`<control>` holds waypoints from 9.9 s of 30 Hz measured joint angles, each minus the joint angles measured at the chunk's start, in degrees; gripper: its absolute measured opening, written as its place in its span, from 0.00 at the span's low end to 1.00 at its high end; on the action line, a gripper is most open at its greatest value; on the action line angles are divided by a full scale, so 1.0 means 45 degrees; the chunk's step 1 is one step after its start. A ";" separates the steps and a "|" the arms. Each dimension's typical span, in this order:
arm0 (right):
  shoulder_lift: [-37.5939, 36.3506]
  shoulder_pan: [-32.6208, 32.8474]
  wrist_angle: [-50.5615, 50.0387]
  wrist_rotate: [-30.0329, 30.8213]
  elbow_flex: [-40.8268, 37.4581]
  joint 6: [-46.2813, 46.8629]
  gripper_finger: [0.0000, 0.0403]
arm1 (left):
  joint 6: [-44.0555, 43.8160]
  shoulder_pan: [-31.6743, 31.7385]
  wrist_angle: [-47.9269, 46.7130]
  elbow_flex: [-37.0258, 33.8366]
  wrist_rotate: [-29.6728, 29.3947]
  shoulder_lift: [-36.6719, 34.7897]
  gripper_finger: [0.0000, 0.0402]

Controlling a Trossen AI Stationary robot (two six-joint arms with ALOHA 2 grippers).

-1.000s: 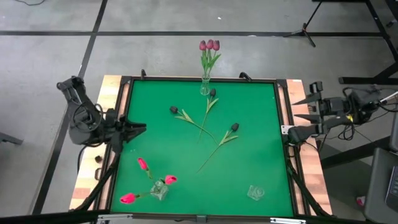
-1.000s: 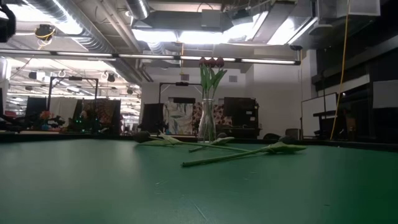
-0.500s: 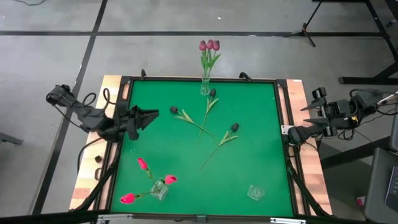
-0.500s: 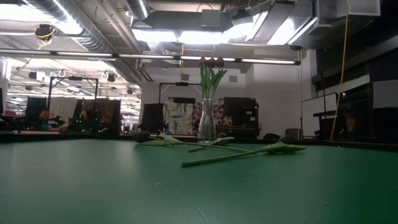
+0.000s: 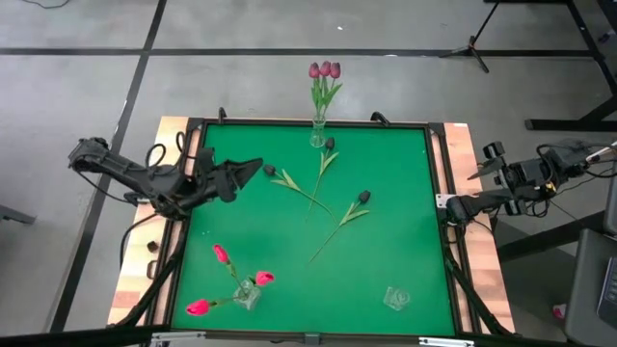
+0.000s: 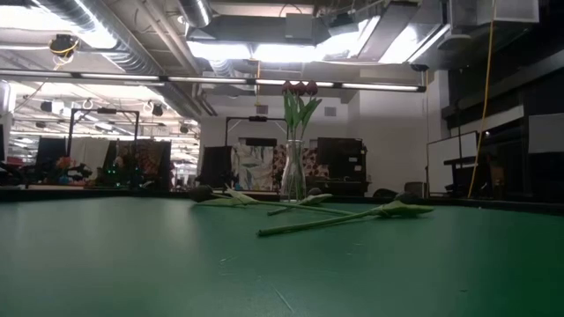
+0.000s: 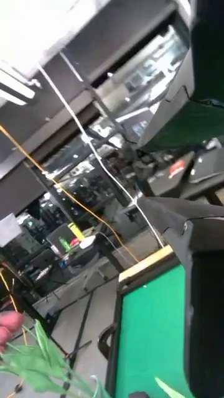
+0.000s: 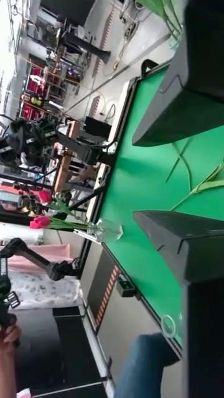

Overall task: Sort flowers into vase by color
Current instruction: Put the middle black tulip into the bottom right transparent vase

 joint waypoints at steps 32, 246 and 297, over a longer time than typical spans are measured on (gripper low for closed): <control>-0.0010 0.0000 -0.1769 -0.1467 0.0000 -0.0904 0.45 | -0.5619 0.0024 0.0767 0.0000 -0.1388 0.1574 0.31; 2.0336 -0.8081 1.3138 0.0104 0.3366 0.3370 0.01 | 0.2129 0.1417 -0.6594 0.0000 0.1383 0.1428 0.51; 0.7588 0.5926 2.3650 0.1737 -0.8767 0.1457 0.01 | 0.3964 -0.0219 -0.1083 0.0000 -0.0077 0.3288 0.51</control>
